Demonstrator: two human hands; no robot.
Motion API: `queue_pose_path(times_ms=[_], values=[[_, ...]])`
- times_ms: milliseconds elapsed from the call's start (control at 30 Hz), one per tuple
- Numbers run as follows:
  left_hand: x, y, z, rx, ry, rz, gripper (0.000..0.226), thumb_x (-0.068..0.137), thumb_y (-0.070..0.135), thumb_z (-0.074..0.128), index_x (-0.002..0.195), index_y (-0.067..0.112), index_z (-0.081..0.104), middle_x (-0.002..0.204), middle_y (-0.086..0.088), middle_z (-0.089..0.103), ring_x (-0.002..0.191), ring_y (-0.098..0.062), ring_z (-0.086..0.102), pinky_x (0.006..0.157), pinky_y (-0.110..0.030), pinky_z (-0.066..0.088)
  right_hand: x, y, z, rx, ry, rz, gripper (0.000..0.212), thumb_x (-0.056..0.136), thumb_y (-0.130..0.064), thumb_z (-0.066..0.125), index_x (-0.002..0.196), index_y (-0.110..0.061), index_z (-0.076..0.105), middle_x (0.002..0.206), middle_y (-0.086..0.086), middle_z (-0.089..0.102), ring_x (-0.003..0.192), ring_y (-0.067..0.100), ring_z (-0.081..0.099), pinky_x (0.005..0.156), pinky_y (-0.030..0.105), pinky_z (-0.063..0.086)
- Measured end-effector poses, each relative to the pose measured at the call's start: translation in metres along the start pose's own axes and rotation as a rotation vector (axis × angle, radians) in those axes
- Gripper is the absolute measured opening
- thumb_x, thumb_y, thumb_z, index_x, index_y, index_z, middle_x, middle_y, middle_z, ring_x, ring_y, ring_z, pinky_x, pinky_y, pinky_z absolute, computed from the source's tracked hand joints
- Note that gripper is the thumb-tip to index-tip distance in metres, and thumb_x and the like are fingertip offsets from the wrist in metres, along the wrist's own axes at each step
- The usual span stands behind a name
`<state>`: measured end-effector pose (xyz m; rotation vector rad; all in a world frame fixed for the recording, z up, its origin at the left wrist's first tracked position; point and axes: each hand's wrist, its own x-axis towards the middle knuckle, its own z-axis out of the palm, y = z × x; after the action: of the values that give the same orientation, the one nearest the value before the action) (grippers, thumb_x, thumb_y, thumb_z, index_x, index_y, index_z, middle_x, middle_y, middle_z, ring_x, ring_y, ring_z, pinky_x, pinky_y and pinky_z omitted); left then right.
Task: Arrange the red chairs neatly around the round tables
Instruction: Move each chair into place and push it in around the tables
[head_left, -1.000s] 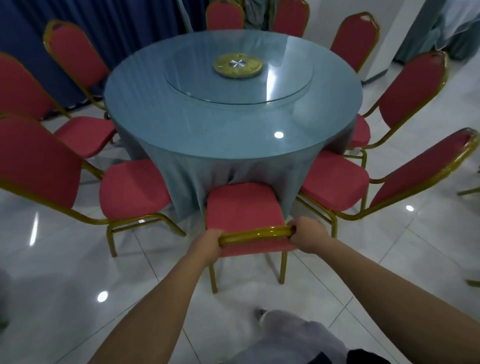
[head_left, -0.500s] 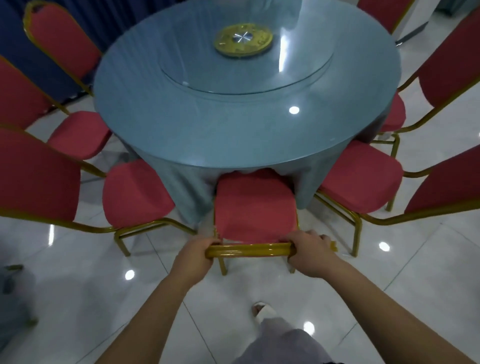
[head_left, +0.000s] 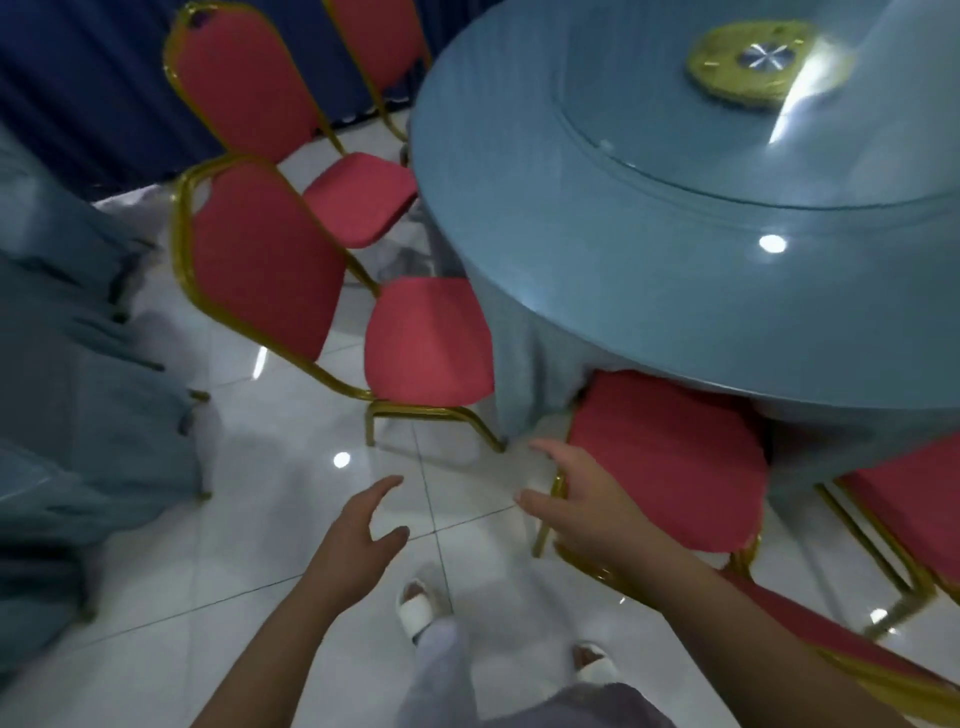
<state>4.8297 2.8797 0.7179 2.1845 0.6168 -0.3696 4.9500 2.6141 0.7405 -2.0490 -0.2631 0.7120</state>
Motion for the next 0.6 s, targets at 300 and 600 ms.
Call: queue_pose_path(times_ms=[300, 600], values=[[0.041, -0.123, -0.153, -0.217, 0.175, -0.045, 0.050, 0.095, 0.031, 0.062, 0.122, 0.066, 0.040, 0.130, 0.022, 0.046, 0.108, 0.001, 0.051, 0.081, -0.016, 0.042, 0.082, -0.135, 0.143, -0.112, -0.052, 0.005, 0.065, 0.089, -0.031, 0.068, 0.147, -0.031, 0.041, 0.147, -0.004, 0.043, 0.134, 0.014, 0.041, 0.108, 0.029, 0.034], [0.089, -0.188, -0.282, -0.296, 0.229, 0.005, 0.048, 0.096, 0.027, 0.060, 0.130, 0.057, 0.045, 0.129, 0.020, 0.052, 0.108, 0.002, 0.054, 0.077, -0.012, 0.043, 0.182, -0.252, 0.251, -0.036, -0.050, -0.098, 0.071, 0.078, -0.038, 0.073, 0.143, -0.034, 0.045, 0.119, -0.022, 0.050, 0.112, 0.004, 0.051, 0.088, 0.021, 0.039]])
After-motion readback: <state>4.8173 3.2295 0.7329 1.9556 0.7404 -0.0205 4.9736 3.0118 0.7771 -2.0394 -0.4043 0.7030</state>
